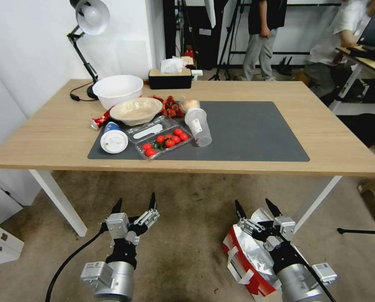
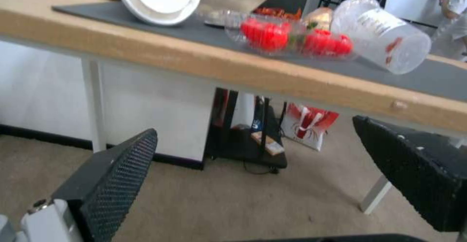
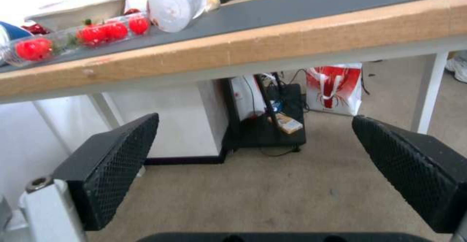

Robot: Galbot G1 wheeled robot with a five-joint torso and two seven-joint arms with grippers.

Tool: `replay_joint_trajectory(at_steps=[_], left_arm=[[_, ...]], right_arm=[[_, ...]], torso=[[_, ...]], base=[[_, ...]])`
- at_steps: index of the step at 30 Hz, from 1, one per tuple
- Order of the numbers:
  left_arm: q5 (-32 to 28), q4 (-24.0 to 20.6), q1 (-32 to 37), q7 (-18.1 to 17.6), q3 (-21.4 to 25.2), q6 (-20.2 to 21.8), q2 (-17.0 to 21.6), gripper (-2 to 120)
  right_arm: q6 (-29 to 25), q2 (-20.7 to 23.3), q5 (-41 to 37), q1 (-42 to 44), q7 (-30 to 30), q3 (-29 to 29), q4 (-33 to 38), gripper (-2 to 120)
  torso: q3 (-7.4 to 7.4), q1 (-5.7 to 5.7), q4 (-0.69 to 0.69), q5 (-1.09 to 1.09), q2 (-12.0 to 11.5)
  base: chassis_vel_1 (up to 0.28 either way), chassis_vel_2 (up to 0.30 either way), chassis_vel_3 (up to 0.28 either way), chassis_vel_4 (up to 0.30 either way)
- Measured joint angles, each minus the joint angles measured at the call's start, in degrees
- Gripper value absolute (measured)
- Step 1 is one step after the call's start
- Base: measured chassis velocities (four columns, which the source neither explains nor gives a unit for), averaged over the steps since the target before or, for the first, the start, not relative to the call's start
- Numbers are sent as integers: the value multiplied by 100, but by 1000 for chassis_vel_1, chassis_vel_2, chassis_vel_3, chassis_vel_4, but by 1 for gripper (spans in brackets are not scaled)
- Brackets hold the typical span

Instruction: Pick up the food delivery bag from the floor and place it on the table.

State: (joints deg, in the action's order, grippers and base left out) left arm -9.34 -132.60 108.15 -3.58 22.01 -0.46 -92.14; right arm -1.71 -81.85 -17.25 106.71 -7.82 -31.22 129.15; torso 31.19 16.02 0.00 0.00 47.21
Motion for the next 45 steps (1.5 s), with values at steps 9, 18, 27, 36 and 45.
replay_joint_trajectory(at_steps=[9,18,27,36,45], left_arm=[[2,0,-5,-2,28,2,0,100],[3,-1,-8,-3,27,10,0,100],[18,-2,0,4,25,24,0,100],[43,-6,23,41,4,19,0,100],[43,-11,30,65,0,8,0,100]], right_arm=[[5,8,4,-31,-7,0,-48,100],[40,17,36,-51,-22,20,-102,100],[40,23,65,-33,-41,31,-111,100],[41,99,64,-29,-64,-13,-85,100],[41,98,82,-25,-108,-20,-80,100]], torso=[[-125,-87,0,0,-212],[-258,-178,0,0,-437],[-380,-263,0,0,-645],[-527,-369,0,0,-897],[-654,-447,0,0,-1102]], base=[[0,0,0,0],[0,0,0,0],[0,0,0,0],[0,0,0,0],[0,0,0,0]])
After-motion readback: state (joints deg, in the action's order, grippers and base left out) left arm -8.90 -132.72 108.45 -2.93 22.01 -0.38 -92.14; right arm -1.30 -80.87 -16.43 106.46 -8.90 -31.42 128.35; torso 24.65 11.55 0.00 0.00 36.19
